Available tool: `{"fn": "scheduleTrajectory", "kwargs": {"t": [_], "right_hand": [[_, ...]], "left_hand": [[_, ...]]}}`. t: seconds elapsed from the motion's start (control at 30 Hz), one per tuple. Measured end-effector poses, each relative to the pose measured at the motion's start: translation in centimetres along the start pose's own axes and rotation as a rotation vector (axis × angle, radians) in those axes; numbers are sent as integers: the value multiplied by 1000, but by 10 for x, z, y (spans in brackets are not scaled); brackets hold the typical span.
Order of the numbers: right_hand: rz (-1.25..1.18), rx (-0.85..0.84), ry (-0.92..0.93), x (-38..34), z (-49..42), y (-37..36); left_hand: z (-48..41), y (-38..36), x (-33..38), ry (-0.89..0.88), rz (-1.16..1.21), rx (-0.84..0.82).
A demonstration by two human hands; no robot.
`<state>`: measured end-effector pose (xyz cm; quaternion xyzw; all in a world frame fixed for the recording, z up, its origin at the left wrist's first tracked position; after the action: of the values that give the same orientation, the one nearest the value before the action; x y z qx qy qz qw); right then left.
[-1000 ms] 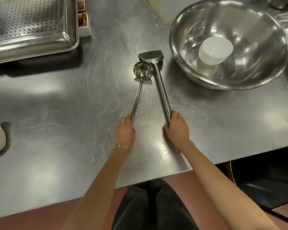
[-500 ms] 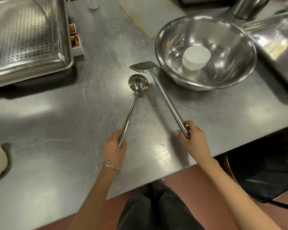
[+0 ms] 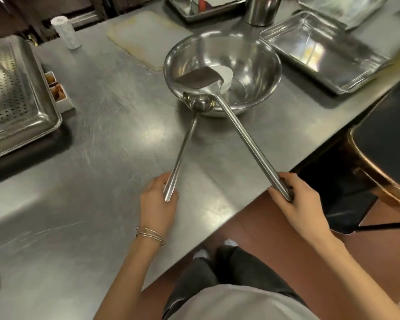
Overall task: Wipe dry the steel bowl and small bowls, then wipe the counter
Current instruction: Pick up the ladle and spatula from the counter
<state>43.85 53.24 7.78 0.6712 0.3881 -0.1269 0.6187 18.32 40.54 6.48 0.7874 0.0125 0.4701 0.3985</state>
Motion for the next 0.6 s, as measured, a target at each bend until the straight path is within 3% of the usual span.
{"fn": "scheduleTrajectory", "kwargs": {"t": [0.2, 0.6], "right_hand": [[10, 74, -74, 36, 4, 36], [79, 70, -79, 170, -61, 136]], "left_hand": [[0, -42, 41, -84, 7, -109], [23, -200, 165, 10, 49, -193]]}}
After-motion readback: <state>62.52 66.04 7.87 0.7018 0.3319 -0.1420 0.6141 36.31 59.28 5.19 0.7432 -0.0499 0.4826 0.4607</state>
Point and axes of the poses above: each hand's wrist, its own z-axis away from the middle knuckle, its own y-axis out of the back of the hand, x = y × z, the point moved 2 cm from there along -z, towards the middle knuckle, and after that the axes turned 12 degrees about x, right-handed, at the moved point
